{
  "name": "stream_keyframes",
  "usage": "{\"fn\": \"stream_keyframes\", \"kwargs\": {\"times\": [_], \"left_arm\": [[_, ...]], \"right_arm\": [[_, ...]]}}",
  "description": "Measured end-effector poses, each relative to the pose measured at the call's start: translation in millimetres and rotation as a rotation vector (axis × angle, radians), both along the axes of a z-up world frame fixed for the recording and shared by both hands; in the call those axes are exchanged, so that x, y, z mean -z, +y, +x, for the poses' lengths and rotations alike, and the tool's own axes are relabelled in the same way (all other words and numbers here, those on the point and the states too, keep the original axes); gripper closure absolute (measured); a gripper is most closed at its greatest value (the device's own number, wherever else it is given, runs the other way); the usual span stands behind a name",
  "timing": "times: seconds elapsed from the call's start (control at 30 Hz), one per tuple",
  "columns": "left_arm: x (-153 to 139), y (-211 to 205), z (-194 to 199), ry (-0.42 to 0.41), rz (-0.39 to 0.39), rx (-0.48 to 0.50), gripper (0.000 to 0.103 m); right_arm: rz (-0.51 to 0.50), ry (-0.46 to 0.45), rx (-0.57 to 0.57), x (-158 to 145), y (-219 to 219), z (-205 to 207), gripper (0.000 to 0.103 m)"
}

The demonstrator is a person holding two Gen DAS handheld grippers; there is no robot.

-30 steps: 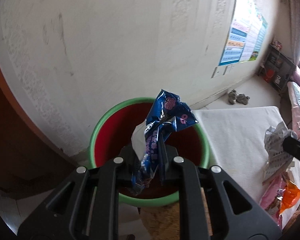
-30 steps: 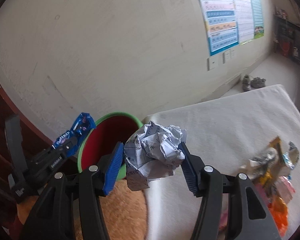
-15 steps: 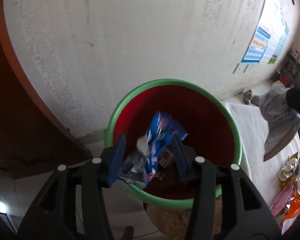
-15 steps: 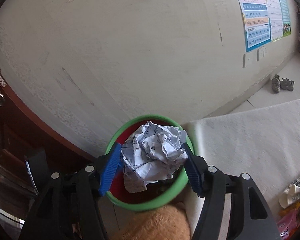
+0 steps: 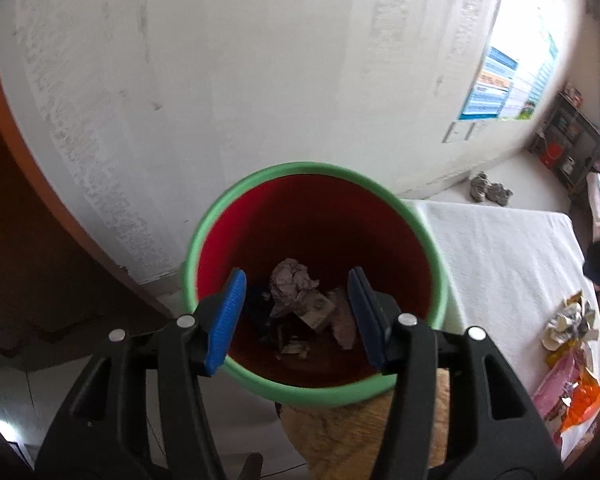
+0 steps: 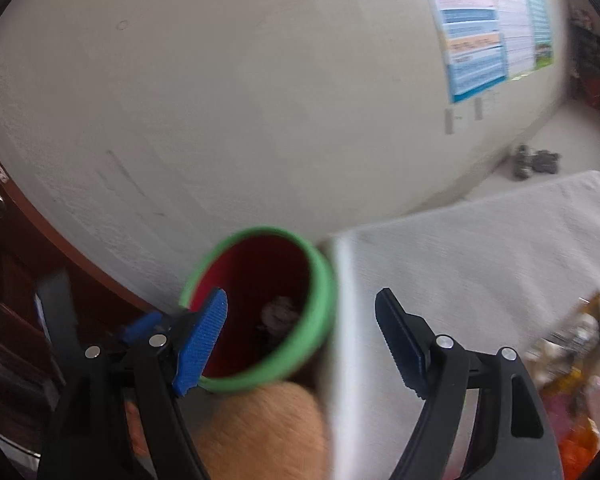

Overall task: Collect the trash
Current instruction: 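Grasp the pink snack bag with the left tool while the right tool grasps a white receipt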

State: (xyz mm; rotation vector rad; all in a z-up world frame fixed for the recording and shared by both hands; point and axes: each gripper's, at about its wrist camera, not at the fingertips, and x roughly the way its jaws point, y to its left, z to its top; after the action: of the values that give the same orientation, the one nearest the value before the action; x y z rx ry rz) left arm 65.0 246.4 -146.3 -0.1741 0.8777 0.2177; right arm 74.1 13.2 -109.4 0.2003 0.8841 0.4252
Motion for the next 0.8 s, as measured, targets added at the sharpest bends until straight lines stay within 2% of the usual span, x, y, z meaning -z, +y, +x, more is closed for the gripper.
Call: {"fn": "stream_keyframes", "kwargs": {"times": [0.2, 0.27, 0.4, 0.5, 0.57, 0.63, 0.7, 0.73, 0.77, 0.8], "left_arm": [[-5, -44, -1, 0.003, 0.008, 0.116, 0.052], [-7, -65, -3, 0.002, 0.014, 0.173, 0.052], [-8, -111, -9, 0.011, -0.017, 0.295, 0.048], [-5, -151, -16, 0.026, -0.021, 0.403, 0.048], [-2, -177, -22, 0.035, -0.016, 0.475, 0.045], [1, -199, -32, 0.037, -0.015, 0.536, 0.04], [4, -215, -37, 0.039, -0.011, 0.576, 0.038], [6, -224, -40, 0.043, -0.002, 0.602, 0.038], [8, -231, -43, 0.048, 0.008, 0.624, 0.038], [11, -240, -46, 0.053, 0.023, 0.649, 0.038]], "right_arm": [[-0.13, 0.006, 0.163, 6, -97, -24, 0.029], [-0.183, 0.037, 0.217, 10, -135, -25, 0.022], [-0.266, 0.091, 0.292, 30, -186, -31, 0.021], [-0.225, 0.181, 0.344, 62, -215, -37, 0.021], [-0.145, 0.262, 0.36, 86, -226, -37, 0.021], [-0.111, 0.301, 0.361, 99, -228, -35, 0.021], [-0.137, 0.282, 0.376, 100, -227, -32, 0.019], [-0.15, 0.263, 0.374, 98, -226, -31, 0.024], [-0.145, 0.259, 0.369, 97, -226, -28, 0.042], [-0.135, 0.261, 0.361, 95, -226, -26, 0.052]]}}
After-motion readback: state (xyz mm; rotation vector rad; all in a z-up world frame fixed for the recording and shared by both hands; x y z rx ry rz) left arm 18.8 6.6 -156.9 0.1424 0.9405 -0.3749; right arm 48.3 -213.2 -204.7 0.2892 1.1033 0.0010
